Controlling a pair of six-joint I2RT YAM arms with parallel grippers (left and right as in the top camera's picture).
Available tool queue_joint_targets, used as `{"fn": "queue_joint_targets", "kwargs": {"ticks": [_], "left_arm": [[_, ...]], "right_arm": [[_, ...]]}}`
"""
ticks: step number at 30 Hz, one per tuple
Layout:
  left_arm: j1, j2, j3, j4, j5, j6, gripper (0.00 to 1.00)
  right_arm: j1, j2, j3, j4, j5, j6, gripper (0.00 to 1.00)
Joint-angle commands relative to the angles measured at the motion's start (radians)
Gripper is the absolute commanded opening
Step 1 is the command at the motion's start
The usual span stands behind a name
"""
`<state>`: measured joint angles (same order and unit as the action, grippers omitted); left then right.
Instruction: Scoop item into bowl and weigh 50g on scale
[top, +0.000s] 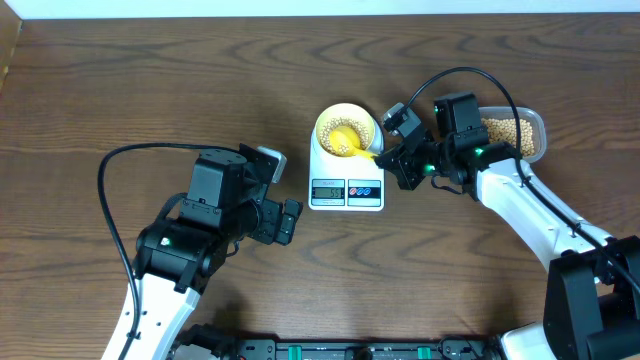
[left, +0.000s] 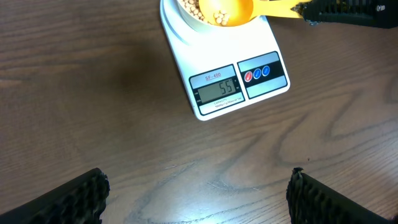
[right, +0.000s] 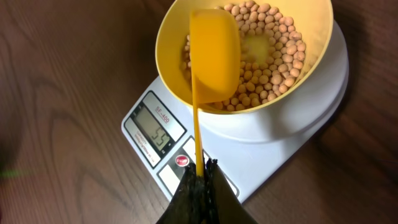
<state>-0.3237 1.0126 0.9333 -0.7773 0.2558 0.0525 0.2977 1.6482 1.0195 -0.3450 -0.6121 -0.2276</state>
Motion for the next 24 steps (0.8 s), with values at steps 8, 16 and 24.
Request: {"fn": "queue_joint_targets", "kwargs": {"ticks": [8,16,24], "left_arm": [[-0.002,-0.001,0.0,0.002,-0.01,0.002,0.94],[-0.002,-0.001,0.0,0.002,-0.01,0.002,0.94],[-0.002,-0.001,0.0,0.002,-0.01,0.002,0.93]], "right_arm": [[0.002,-0.033,0.021,0.025,0.028,-0.005,0.01],[-0.005,-0.061,0.021,0.061,0.037,-0.005,0.01],[-0.011,-0.092,0.021,0.064,0.037,0.061,0.01]]}}
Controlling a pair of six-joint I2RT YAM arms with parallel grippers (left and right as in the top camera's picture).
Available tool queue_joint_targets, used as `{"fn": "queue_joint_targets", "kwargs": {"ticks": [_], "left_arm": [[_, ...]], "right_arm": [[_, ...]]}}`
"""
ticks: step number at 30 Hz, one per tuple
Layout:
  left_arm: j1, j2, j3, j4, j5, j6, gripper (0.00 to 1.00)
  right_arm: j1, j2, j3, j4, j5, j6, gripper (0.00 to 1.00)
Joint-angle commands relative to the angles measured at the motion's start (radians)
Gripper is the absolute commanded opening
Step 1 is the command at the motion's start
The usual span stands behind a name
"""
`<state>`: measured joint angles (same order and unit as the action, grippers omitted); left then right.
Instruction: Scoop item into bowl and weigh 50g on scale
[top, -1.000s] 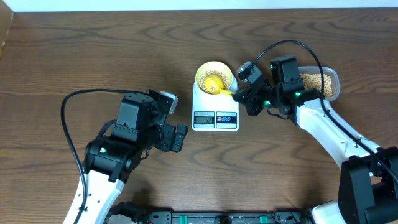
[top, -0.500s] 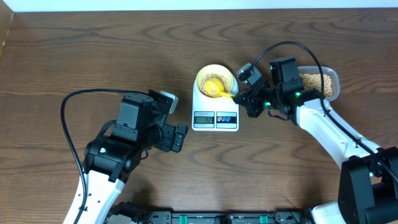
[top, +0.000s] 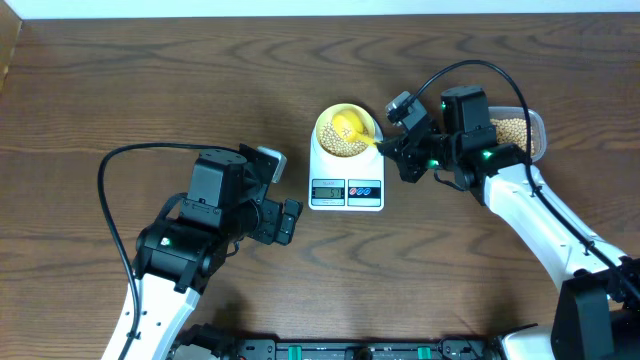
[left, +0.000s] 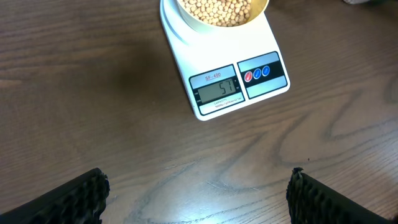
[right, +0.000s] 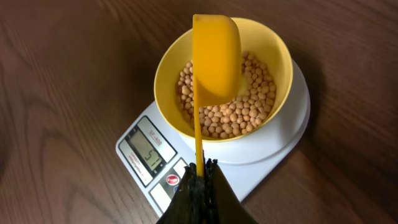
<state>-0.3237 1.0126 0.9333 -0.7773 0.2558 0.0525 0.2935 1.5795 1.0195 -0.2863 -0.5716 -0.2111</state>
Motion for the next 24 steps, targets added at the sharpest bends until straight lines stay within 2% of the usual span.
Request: {"fn": "queue_joint_targets", "kwargs": {"ticks": [1,8,24], "left_arm": [[-0.002,-0.001,0.0,0.002,-0.01,0.002,0.94],[-0.002,-0.001,0.0,0.002,-0.01,0.002,0.93],[-0.002,-0.001,0.0,0.002,-0.01,0.002,0.94]], "right_arm": [[-0.006,-0.024,0.021,0.008,-0.003,0.06,0.01],[-0.006,-0.024,0.021,0.026,-0.004,0.142,0.01],[-0.007,-0.024,0.02,0.061,-0.003,0.144,0.01]]}}
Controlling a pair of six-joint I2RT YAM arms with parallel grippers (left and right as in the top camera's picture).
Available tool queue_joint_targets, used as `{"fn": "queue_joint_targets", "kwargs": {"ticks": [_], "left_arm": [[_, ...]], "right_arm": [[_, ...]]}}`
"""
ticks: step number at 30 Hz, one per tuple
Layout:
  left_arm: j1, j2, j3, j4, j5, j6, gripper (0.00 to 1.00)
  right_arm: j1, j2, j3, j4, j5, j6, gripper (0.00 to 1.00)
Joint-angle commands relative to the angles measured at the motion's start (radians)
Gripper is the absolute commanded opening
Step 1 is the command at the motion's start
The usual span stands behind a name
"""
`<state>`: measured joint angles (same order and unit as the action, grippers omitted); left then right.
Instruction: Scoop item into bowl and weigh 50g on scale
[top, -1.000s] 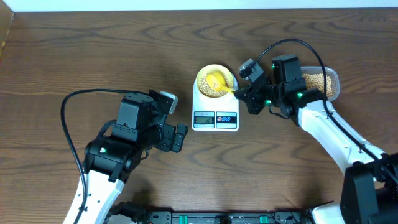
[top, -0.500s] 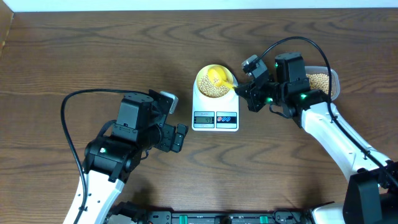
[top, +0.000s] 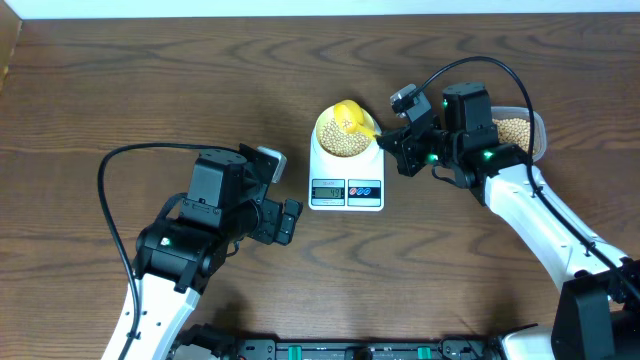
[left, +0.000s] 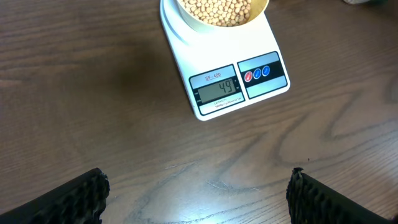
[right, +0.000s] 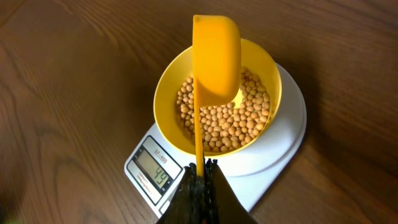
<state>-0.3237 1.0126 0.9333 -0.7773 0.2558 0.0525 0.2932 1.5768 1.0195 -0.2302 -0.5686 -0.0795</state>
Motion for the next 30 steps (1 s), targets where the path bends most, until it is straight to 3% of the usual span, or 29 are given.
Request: {"fn": "queue_joint_targets", "kwargs": {"ticks": [1,14,30], "left_arm": [[-0.002,-0.001,0.0,0.002,-0.01,0.002,0.93],[-0.002,-0.001,0.0,0.002,-0.01,0.002,0.94],[-0.002,-0.001,0.0,0.002,-0.01,0.002,0.94]], "right_arm": [[-0.006,-0.021,0.021,0.006,-0.006,0.013,0.01],[-0.006,-0.021,0.02,0.006,0.049,0.01,0.01],[-0.003,-0.021,0.02,0.007,0.074,-0.147,0.01]]}}
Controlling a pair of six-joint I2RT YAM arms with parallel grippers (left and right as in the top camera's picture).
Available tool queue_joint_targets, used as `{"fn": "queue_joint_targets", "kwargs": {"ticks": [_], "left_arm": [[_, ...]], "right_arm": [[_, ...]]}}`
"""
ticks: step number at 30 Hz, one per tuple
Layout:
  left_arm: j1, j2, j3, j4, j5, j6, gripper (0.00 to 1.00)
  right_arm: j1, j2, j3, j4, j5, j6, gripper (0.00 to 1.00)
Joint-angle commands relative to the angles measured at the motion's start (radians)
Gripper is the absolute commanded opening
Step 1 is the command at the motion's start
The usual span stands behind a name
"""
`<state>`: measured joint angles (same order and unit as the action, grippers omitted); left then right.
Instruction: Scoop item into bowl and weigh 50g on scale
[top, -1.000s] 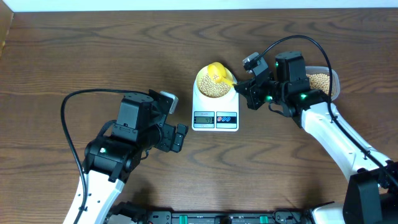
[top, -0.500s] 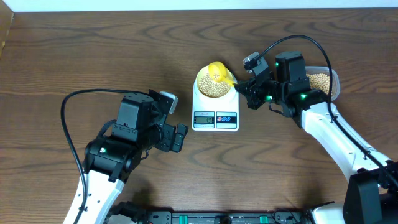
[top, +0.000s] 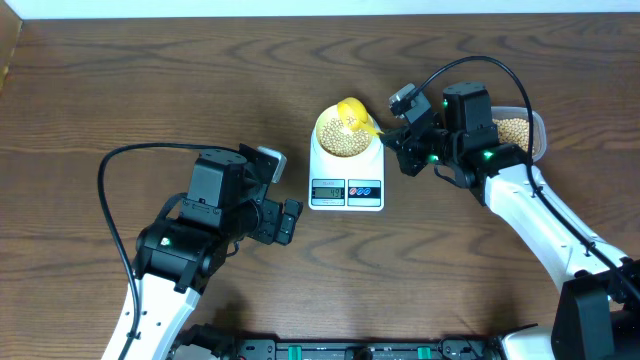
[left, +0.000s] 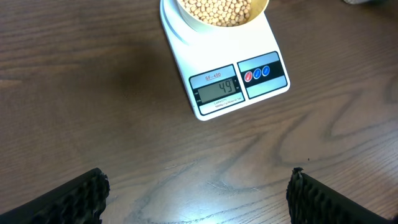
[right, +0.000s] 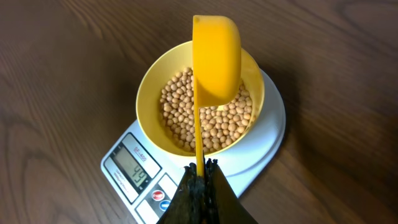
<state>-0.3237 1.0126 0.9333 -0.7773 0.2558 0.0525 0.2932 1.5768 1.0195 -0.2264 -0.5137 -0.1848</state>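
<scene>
A yellow bowl (right: 155, 99) holding soybeans (right: 211, 127) rests on the white scale (top: 346, 178), whose display (left: 216, 90) reads 49. My right gripper (right: 200, 167) is shut on the handle of a yellow scoop (right: 216, 59), held above the bowl; in the overhead view the scoop (top: 350, 112) hangs over the bowl's far rim. My left gripper (left: 198, 190) stands open over bare table, near the scale's front-left side, with nothing between its fingers (left: 81, 193).
A clear tray of soybeans (top: 515, 130) lies at the right, behind my right arm. Black cables loop over the table by both arms. Bare wood lies left of and behind the scale.
My right gripper has risen a little with the scoop, so the bowl looks smaller beneath it. The display still reads 49. The left arm has not moved.
The scoop lay in the bowl among the beans with the scale reading 55. Then it was lifted above the bowl and the reading was 51. Then the scale read 49, and it stays there now with the scoop held higher.
</scene>
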Motion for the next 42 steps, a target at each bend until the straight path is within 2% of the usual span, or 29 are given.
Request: {"fn": "queue_joint_targets", "kwargs": {"ticks": [1,14,18,22,31,33,35,42], "left_arm": [[-0.002,-0.001,0.0,0.002,-0.01,0.002,0.93],[-0.002,-0.001,0.0,0.002,-0.01,0.002,0.94],[-0.002,-0.001,0.0,0.002,-0.01,0.002,0.94],[-0.002,-0.001,0.0,0.002,-0.01,0.002,0.94],[-0.002,-0.001,0.0,0.002,-0.01,0.002,0.94],[-0.002,-0.001,0.0,0.002,-0.01,0.002,0.94],[-0.002,-0.001,0.0,0.002,-0.01,0.002,0.94],[-0.002,-0.001,0.0,0.002,-0.01,0.002,0.94]], "right_arm": [[-0.003,-0.021,0.02,0.003,0.018,-0.042,0.01],[0.001,-0.021,0.02,0.009,0.056,-0.093,0.01],[0.008,-0.021,0.02,0.01,0.003,-0.093,0.01],[0.01,-0.021,0.02,0.009,0.049,-0.092,0.01],[0.014,-0.021,0.02,-0.002,-0.015,-0.092,0.01],[0.015,-0.021,0.02,0.001,0.03,-0.108,0.01],[0.015,-0.021,0.02,0.007,0.07,-0.107,0.01],[0.016,-0.021,0.02,0.006,0.032,-0.049,0.01]]}}
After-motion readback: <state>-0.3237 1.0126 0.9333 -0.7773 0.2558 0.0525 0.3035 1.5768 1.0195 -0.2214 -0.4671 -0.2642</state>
